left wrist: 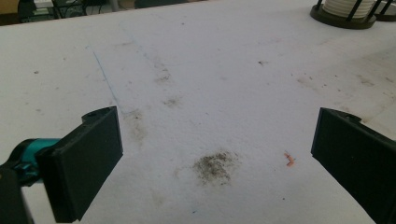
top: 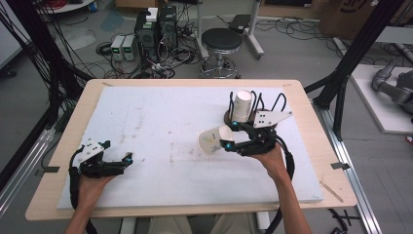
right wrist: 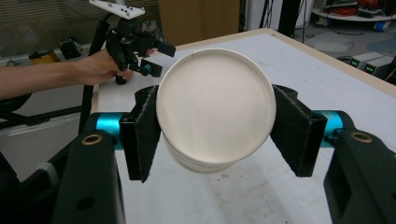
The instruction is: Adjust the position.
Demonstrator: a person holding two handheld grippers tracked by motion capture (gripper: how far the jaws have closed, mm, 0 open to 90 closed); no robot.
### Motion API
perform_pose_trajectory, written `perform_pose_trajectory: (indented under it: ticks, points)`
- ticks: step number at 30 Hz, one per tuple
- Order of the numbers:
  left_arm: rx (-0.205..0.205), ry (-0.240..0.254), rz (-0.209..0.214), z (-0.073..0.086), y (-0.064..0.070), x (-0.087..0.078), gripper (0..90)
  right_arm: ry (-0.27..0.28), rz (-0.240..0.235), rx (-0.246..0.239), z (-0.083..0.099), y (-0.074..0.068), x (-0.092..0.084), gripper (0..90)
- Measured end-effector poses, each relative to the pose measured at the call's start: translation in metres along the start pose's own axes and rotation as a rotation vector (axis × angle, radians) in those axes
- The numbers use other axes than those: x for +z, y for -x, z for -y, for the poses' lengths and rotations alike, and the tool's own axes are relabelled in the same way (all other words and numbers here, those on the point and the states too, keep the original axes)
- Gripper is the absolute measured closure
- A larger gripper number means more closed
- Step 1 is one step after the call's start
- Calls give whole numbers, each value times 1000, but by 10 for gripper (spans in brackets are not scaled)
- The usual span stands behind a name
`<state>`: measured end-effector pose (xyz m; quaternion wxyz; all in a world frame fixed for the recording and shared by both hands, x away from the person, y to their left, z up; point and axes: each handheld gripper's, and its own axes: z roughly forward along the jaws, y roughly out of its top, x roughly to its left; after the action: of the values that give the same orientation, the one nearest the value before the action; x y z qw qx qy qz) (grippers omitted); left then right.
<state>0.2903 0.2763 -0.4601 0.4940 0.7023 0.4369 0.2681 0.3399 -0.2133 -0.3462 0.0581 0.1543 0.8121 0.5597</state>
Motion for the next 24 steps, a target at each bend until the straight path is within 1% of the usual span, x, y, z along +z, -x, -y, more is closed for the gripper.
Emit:
perform_pose_trajectory:
  ticks: [2, 5, 7, 9, 13, 15, 18, 19, 20, 21, 22, 24]
  points:
    - [-4, -4, 0, 0, 0, 0, 20, -2, -1, -3, 0, 1, 1, 382]
    - [-12, 6, 7, 0, -1, -1, 20, -1, -3, 2, 0, 1, 1, 382]
    - [-13, 8, 26, 0, -3, -1, 19, 0, -7, 5, 0, 2, 3, 382]
    - [-14, 23, 47, -2, -4, -2, 20, 2, -6, 0, 0, 3, 4, 382]
    - [4, 49, 118, -14, -4, -4, 19, 2, -22, 2, 0, 3, 7, 382]
    - [12, 60, 167, -22, -4, -4, 19, 3, -25, -1, 0, 4, 7, 382]
    - [33, 47, 240, -33, -1, -1, 20, 9, -32, 2, 0, 4, 8, 382]
    - [39, 42, 258, -36, 0, -1, 19, 10, -36, 4, 0, 4, 8, 382]
    - [51, 35, 286, -41, 2, 1, 20, 13, -38, 2, 0, 4, 8, 382]
    - [60, 34, 304, -45, 5, 2, 19, 15, -40, 0, 0, 4, 8, 382]
    - [73, 32, 324, -49, 7, 3, 19, 15, -52, 7, 0, 5, 9, 382]
    - [91, 34, 361, -56, 11, 5, 20, 16, -53, 8, 0, 5, 9, 382]
